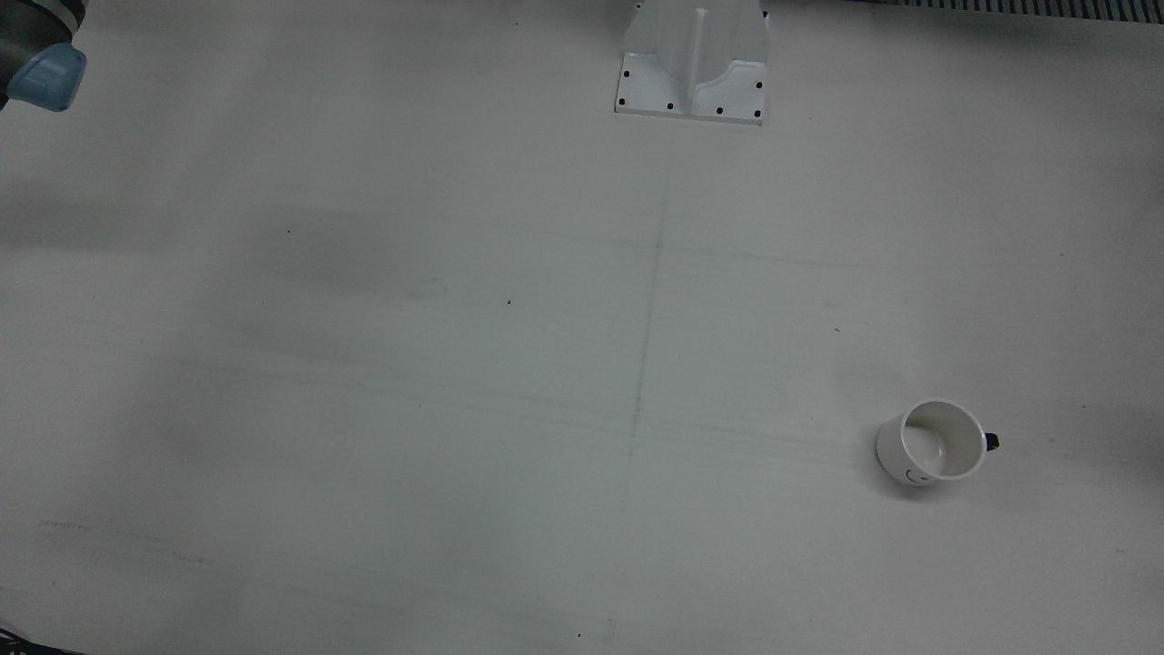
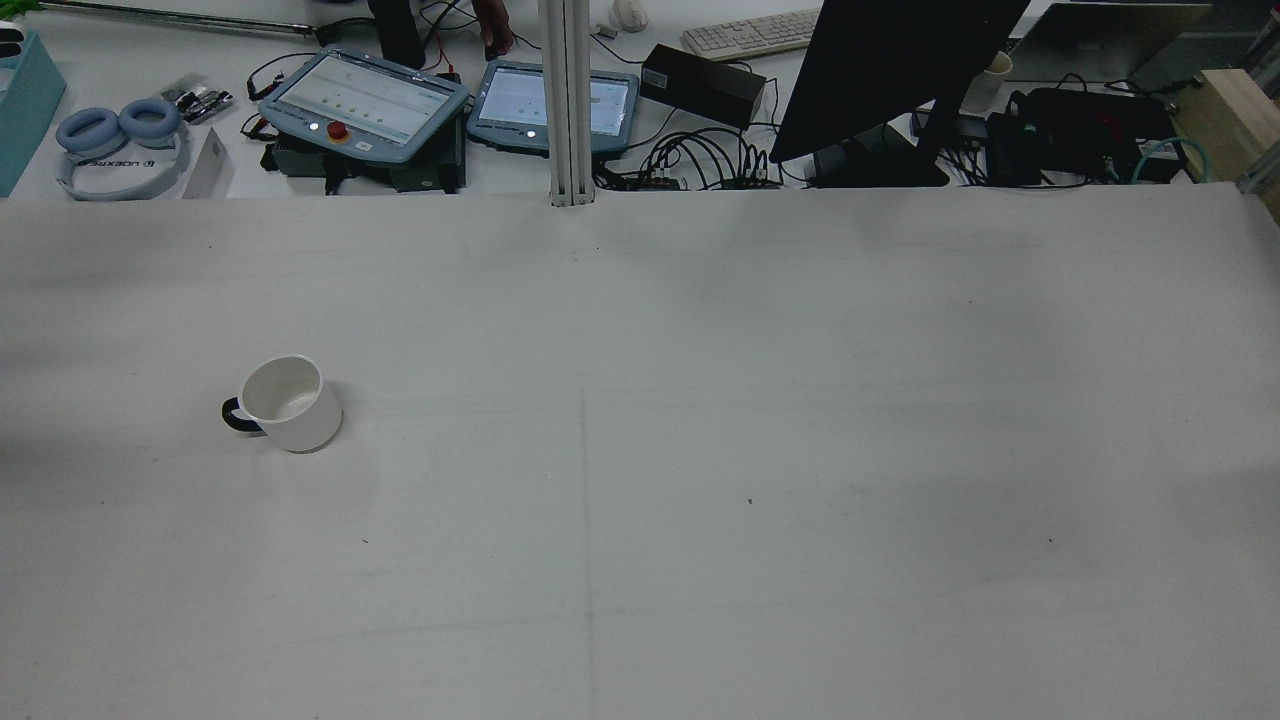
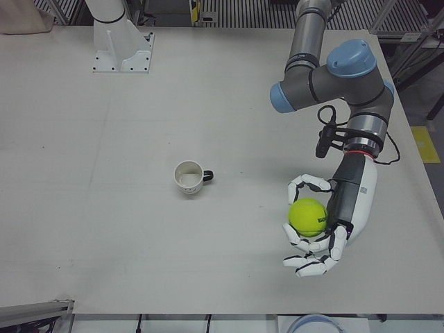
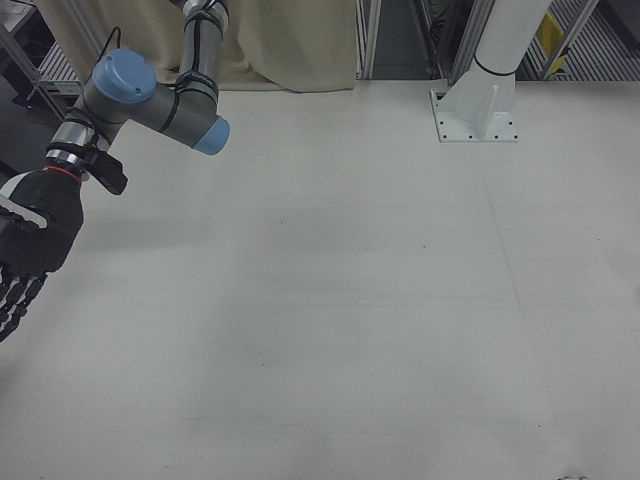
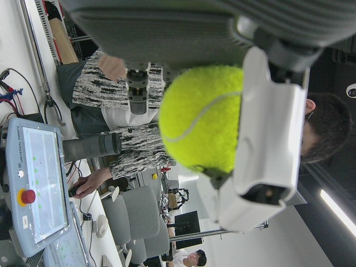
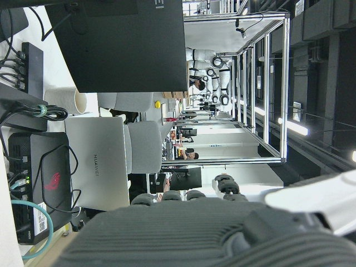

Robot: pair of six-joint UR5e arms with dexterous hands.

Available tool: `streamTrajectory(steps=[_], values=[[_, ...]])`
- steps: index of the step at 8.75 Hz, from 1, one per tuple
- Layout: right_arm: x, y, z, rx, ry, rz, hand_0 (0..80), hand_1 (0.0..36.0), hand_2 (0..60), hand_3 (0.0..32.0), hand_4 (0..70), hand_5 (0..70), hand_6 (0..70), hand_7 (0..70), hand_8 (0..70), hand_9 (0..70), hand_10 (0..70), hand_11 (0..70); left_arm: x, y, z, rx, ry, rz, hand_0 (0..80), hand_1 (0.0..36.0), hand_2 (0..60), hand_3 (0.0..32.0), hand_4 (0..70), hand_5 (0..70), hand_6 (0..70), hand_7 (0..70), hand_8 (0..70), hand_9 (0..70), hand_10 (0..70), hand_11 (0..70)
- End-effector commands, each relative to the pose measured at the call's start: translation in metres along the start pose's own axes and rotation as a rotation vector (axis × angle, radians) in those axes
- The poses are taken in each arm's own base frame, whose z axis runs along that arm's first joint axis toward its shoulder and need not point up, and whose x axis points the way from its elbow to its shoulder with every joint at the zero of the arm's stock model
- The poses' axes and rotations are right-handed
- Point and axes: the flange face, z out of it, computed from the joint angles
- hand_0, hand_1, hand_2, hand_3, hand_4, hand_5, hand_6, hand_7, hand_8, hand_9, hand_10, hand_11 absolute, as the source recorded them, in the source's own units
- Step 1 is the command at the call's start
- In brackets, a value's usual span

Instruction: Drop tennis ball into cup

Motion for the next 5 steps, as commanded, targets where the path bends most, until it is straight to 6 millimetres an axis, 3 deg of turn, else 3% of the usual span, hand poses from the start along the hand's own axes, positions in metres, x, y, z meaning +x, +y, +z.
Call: streamTrajectory(steps=[1, 2, 4, 5], values=[[0.0, 0.0, 0.0, 0.0, 0.0, 0.0, 0.0, 0.0, 0.0, 0.0, 0.0, 0.0, 0.0, 0.0, 0.0, 0.0, 0.0, 0.0, 0.0034, 0.0025, -0.0004, -0.003, 0.005, -0.001, 80.0, 36.0, 60.0, 7.2, 4.1, 25.1, 56.4, 54.5, 23.9, 25.4, 9.1, 18.1], [0.0, 0.0, 0.0, 0.0, 0.0, 0.0, 0.0, 0.0, 0.0, 0.0, 0.0, 0.0, 0.0, 0.0, 0.0, 0.0, 0.0, 0.0, 0.0032, 0.0016, -0.0008, 0.0, 0.004, -0.001, 80.0, 36.0, 60.0, 7.0, 4.3, 28.1, 67.8, 51.6, 26.4, 25.0, 9.1, 18.0], [0.0, 0.0, 0.0, 0.0, 0.0, 0.0, 0.0, 0.0, 0.0, 0.0, 0.0, 0.0, 0.0, 0.0, 0.0, 0.0, 0.0, 0.0, 0.0063, 0.0027, -0.0019, -0.002, 0.009, -0.001, 80.0, 36.0, 60.0, 7.2, 3.9, 27.4, 65.3, 52.1, 26.0, 25.2, 9.0, 17.9], [0.0, 0.0, 0.0, 0.0, 0.0, 0.0, 0.0, 0.0, 0.0, 0.0, 0.0, 0.0, 0.0, 0.0, 0.0, 0.0, 0.0, 0.0, 0.0093, 0.0038, -0.0037, -0.004, 0.014, -0.004, 80.0, 36.0, 60.0, 7.2, 3.9, 28.8, 68.5, 50.4, 26.6, 24.8, 9.0, 17.8]])
